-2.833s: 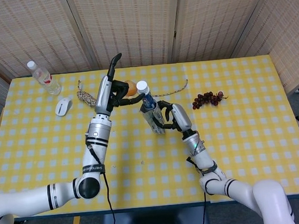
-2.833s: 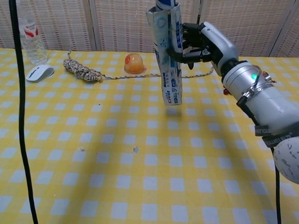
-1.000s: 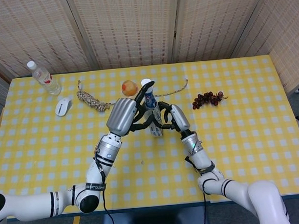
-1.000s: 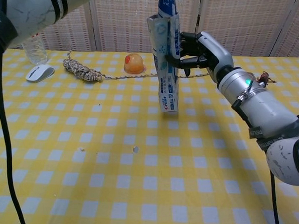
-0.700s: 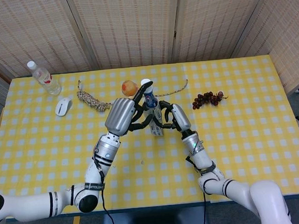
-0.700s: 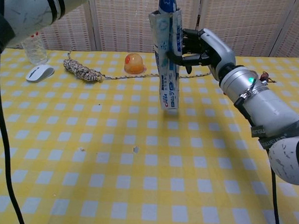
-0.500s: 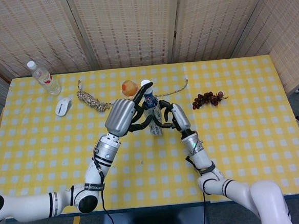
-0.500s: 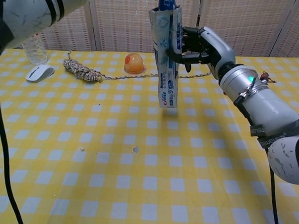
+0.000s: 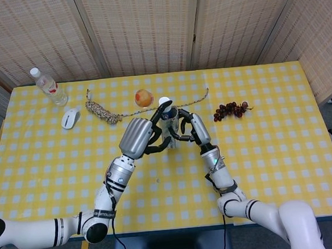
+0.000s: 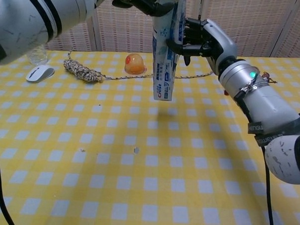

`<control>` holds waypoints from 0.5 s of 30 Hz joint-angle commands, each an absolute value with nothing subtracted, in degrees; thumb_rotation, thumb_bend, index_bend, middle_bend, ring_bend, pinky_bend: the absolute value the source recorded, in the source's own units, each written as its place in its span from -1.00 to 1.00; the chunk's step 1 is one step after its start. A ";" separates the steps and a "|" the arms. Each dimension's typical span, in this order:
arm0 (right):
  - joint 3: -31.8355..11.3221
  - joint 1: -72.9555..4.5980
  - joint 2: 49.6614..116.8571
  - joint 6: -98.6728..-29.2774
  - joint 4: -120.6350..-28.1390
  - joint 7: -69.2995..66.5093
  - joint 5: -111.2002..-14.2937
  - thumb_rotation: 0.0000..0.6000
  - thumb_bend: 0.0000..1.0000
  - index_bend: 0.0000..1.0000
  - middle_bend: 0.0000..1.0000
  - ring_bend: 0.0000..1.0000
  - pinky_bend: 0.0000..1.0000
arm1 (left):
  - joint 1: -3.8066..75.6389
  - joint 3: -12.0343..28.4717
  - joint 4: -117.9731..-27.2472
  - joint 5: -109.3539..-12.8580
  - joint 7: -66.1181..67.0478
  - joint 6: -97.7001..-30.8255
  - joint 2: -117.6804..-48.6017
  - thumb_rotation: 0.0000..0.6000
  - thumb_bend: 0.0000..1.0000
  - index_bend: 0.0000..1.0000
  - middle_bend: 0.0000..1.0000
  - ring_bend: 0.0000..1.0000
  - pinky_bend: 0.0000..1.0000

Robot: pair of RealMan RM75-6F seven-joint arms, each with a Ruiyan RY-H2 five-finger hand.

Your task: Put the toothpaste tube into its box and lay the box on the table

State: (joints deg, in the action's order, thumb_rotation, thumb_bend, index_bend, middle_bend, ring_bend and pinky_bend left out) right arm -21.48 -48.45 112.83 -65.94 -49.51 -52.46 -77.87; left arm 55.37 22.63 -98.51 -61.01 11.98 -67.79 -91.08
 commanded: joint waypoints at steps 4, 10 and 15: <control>-22.12 -48.40 112.11 -66.65 -51.41 -51.56 -77.75 1.00 -0.19 0.29 0.15 0.36 0.42 | 55.15 22.04 -97.80 -60.67 11.76 -67.00 -91.88 1.00 -0.18 -0.70 1.00 1.00 1.00; -22.67 -48.40 111.52 -66.75 -52.79 -51.26 -77.43 1.00 -0.19 0.29 0.15 0.36 0.42 | 55.00 21.45 -97.52 -60.81 12.25 -66.50 -92.36 1.00 -0.18 -0.70 1.00 1.00 1.00; -22.96 -48.57 111.49 -66.88 -53.28 -51.21 -77.36 1.00 -0.19 0.29 0.15 0.36 0.42 | 54.62 20.86 -97.50 -60.21 12.57 -65.88 -92.62 1.00 -0.18 -0.69 1.00 1.00 1.00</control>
